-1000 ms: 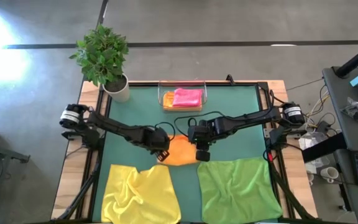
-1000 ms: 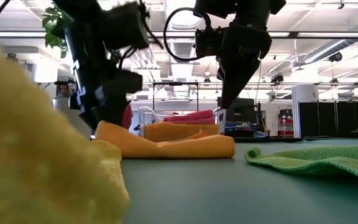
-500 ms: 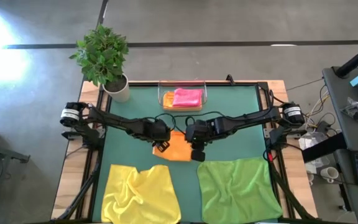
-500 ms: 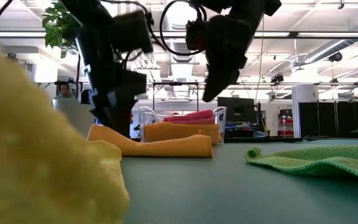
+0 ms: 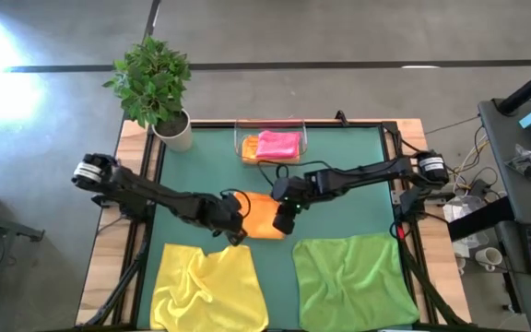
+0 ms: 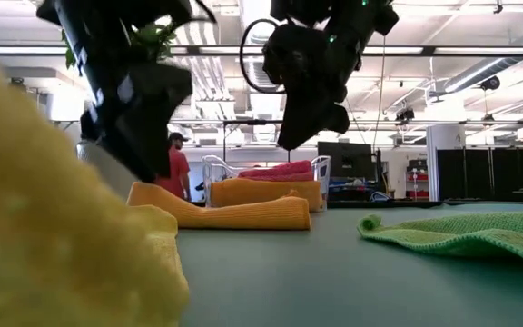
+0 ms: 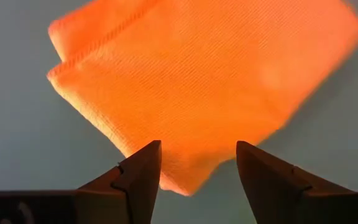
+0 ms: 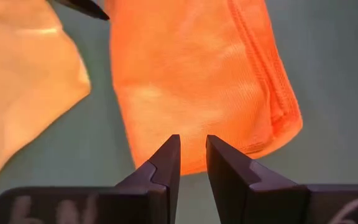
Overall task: Fold microfiber towels
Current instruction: Put the orange microfiber cloth into the bin
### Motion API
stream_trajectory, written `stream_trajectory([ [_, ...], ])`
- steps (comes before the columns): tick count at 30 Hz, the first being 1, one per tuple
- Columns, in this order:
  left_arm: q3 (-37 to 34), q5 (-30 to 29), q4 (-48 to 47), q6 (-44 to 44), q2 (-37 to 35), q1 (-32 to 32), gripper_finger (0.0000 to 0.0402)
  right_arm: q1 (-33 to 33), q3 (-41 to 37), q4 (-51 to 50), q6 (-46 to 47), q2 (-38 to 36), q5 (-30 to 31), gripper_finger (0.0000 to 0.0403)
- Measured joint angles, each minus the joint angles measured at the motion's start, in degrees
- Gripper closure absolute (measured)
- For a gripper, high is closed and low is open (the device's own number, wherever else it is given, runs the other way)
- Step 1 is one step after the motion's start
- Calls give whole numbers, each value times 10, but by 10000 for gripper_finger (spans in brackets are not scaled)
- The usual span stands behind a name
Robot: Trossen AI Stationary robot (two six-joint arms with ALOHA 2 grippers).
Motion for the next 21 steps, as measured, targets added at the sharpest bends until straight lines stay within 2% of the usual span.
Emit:
stream_trajectory([
  [6,3,4,-1,-11,64,2,208,-3,0,10,1,13,0,335],
  [10,3,55,-1,-28,71,-9,208,-3,-1,1,-1,18,0,335],
  [16,-1,43,-6,-29,71,-14,208,-13,-2,11,-8,18,4,335],
  [21,9,31,-4,-26,58,-12,208,-20,-2,41,-49,38,-3,335],
])
